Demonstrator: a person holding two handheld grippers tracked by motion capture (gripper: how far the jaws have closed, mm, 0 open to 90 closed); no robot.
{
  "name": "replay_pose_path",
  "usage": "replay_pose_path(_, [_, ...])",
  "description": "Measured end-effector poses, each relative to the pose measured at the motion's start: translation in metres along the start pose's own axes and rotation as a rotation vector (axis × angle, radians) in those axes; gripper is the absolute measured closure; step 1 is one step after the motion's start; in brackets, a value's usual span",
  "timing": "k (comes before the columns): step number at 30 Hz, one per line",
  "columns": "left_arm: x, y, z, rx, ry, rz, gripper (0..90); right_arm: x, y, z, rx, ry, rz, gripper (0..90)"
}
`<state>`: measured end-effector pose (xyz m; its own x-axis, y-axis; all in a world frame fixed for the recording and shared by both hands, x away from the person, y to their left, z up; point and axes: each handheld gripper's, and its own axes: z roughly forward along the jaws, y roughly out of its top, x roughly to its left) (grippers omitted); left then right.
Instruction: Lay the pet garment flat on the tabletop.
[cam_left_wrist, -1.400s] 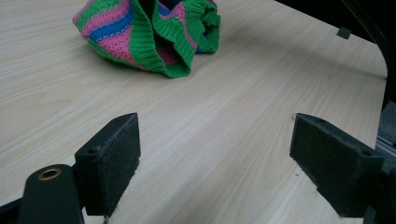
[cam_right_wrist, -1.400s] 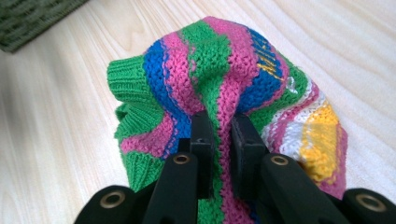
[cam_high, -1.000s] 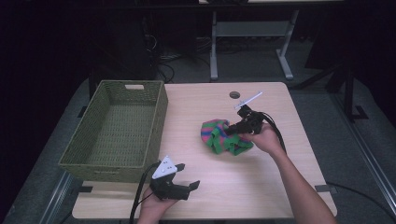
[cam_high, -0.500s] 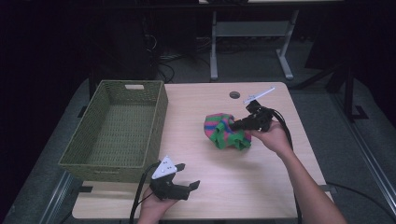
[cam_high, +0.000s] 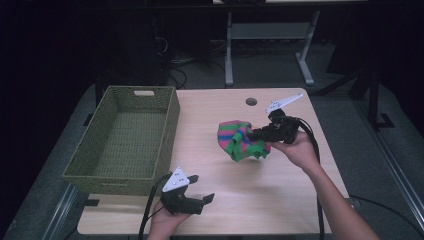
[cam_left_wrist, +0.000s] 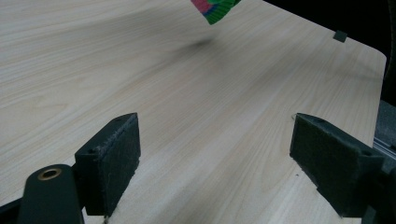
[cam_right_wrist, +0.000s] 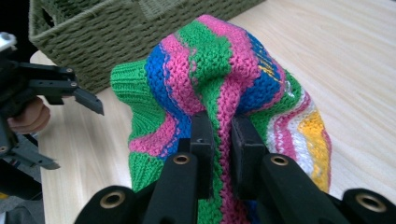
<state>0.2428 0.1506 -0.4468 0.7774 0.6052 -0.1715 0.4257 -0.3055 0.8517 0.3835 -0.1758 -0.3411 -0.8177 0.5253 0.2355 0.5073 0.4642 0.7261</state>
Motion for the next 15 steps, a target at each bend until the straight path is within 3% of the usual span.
replay_pose_path(10, [0.0,0.0,0.0,0.001,-0.001,0.008,15.8,0.022,-0.016,-0.02,-0.035,0.012,-0.049,81.0])
replay_pose_path(15, [0.0,0.0,0.0,0.001,0.001,0.007,15.8,0.03,-0.031,-0.029,-0.052,0.022,-0.033,81.0])
